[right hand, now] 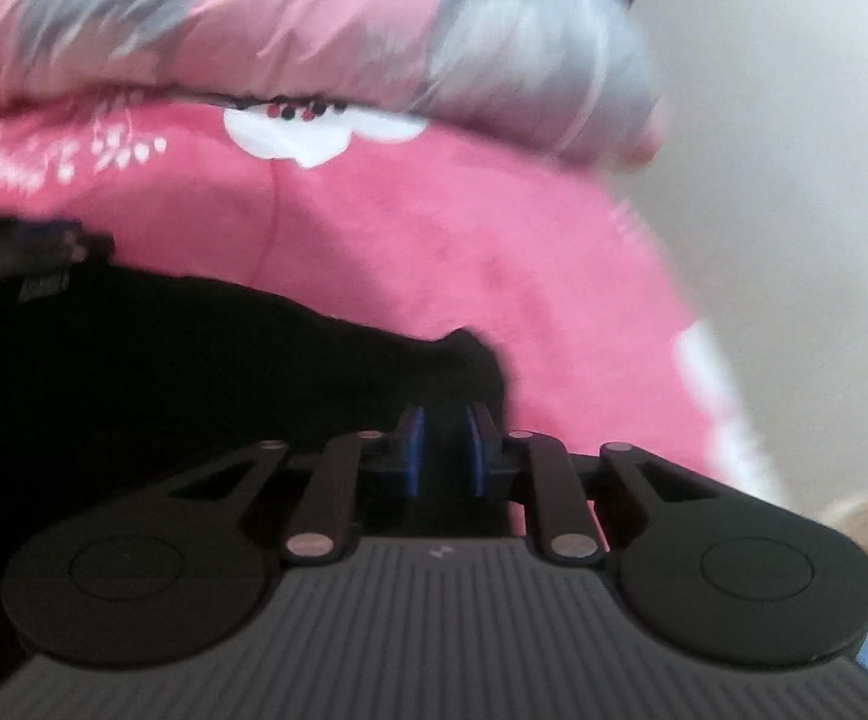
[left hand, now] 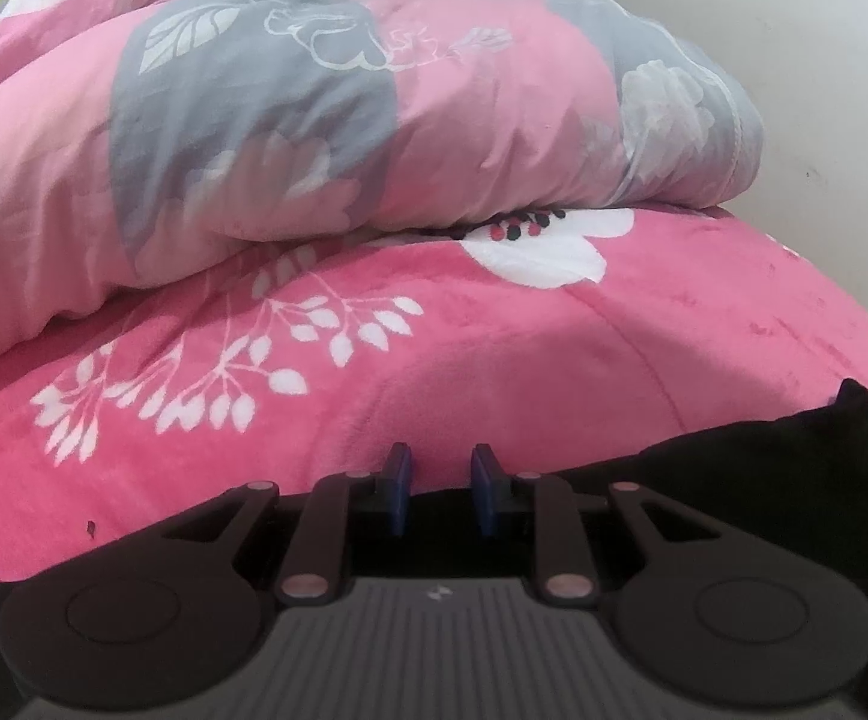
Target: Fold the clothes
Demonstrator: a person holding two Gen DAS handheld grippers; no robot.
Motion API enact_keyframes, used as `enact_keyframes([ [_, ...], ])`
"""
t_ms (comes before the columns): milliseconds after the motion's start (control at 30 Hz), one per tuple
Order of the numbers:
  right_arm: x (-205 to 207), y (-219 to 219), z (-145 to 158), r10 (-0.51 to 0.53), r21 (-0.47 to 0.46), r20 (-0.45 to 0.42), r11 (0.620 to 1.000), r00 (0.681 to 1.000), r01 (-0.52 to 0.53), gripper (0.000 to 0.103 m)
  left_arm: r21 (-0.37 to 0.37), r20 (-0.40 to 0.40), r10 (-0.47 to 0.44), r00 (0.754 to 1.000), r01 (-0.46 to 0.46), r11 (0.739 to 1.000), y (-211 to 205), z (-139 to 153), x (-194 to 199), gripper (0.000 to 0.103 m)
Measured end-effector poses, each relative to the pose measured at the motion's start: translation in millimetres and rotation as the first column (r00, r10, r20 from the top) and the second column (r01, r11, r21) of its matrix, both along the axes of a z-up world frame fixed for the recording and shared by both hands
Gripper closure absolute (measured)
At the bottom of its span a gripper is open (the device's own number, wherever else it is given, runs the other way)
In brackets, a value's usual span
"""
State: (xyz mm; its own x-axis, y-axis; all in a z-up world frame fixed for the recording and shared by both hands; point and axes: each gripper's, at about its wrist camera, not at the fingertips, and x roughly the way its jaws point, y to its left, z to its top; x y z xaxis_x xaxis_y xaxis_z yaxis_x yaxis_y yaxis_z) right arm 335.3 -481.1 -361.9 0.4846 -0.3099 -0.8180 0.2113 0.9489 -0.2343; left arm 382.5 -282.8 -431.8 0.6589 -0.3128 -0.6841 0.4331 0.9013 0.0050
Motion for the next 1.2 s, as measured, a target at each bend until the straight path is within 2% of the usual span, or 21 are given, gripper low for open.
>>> enact_keyframes([
  [67,4,-25,-11,-0.093,0.044,-0.030,0.995,0.995,0.094,0.091,0.000,0.000,-0.003,1.000,0.003,1.000,1,0,0,0.079],
  [133,7,-46,4,-0.178,0.164,-0.019,0.970,0.984,0.178,0.090,-0.004,0.001,-0.011,1.000,0.011,1.000,2,2,1,0.079],
  [233,14,-59,41,-0.122,0.271,0.020,0.956,0.992,0.112,0.086,-0.019,0.019,-0.038,0.999,0.039,0.999,5,10,-1,0.075],
  [267,19,-65,54,-0.094,0.300,0.025,0.950,0.995,0.083,0.081,-0.031,0.024,-0.055,0.998,0.056,0.998,6,14,-1,0.074],
  [333,33,-84,69,-0.056,0.363,0.002,0.930,0.998,0.052,0.074,-0.071,0.025,-0.107,0.994,0.108,0.992,6,22,-3,0.070],
  [400,53,-109,70,-0.021,0.405,-0.069,0.913,0.997,0.047,0.073,-0.120,0.012,-0.190,0.982,0.190,0.974,-1,30,-3,0.068],
  [467,66,-127,66,-0.016,0.425,-0.161,0.901,0.987,0.083,0.072,-0.145,-0.013,-0.310,0.951,0.305,0.941,-21,30,-4,0.066],
  [567,75,-135,58,0.063,0.486,-0.206,0.873,0.976,0.047,0.073,-0.187,-0.044,-0.482,0.875,0.466,0.865,-51,30,-4,0.065],
  [600,71,-131,55,0.131,0.487,-0.197,0.873,0.972,-0.019,0.073,-0.202,-0.053,-0.536,0.843,0.516,0.832,-61,30,-4,0.065],
  [633,67,-127,52,0.200,0.487,-0.187,0.869,0.962,-0.086,0.073,-0.200,-0.056,-0.570,0.820,0.550,0.811,-71,28,-3,0.066],
  [667,66,-120,53,0.332,0.446,-0.176,0.866,0.927,-0.225,0.073,-0.193,-0.062,-0.595,0.801,0.575,0.795,-79,25,0,0.067],
  [700,65,-112,54,0.459,0.402,-0.171,0.840,0.872,-0.364,0.073,-0.186,-0.069,-0.619,0.782,0.600,0.778,-86,23,2,0.067],
  [733,63,-104,53,0.567,0.351,-0.180,0.800,0.803,-0.486,0.073,-0.179,-0.075,-0.643,0.762,0.624,0.761,-94,20,5,0.068],
  [800,64,-98,46,0.688,0.333,-0.212,0.718,0.694,-0.611,0.073,-0.164,-0.079,-0.689,0.721,0.672,0.722,-102,17,8,0.068],
  [867,65,-93,38,0.787,0.320,-0.245,0.617,0.566,-0.719,0.073,-0.142,-0.084,-0.711,0.698,0.698,0.702,-104,14,7,0.068],
  [1000,67,-80,26,0.868,0.314,-0.302,0.481,0.394,-0.818,0.073,-0.098,-0.098,-0.753,0.650,0.747,0.658,-109,8,5,0.070],
  [1100,67,-71,16,0.903,0.316,-0.343,0.369,0.257,-0.874,0.073,-0.089,-0.098,-0.761,0.641,0.756,0.648,-110,3,3,0.070],
  [1200,72,-67,13,0.918,0.345,-0.345,0.317,0.194,-0.884,0.075,-0.070,-0.085,-0.768,0.634,0.765,0.640,-110,3,1,0.074],
])
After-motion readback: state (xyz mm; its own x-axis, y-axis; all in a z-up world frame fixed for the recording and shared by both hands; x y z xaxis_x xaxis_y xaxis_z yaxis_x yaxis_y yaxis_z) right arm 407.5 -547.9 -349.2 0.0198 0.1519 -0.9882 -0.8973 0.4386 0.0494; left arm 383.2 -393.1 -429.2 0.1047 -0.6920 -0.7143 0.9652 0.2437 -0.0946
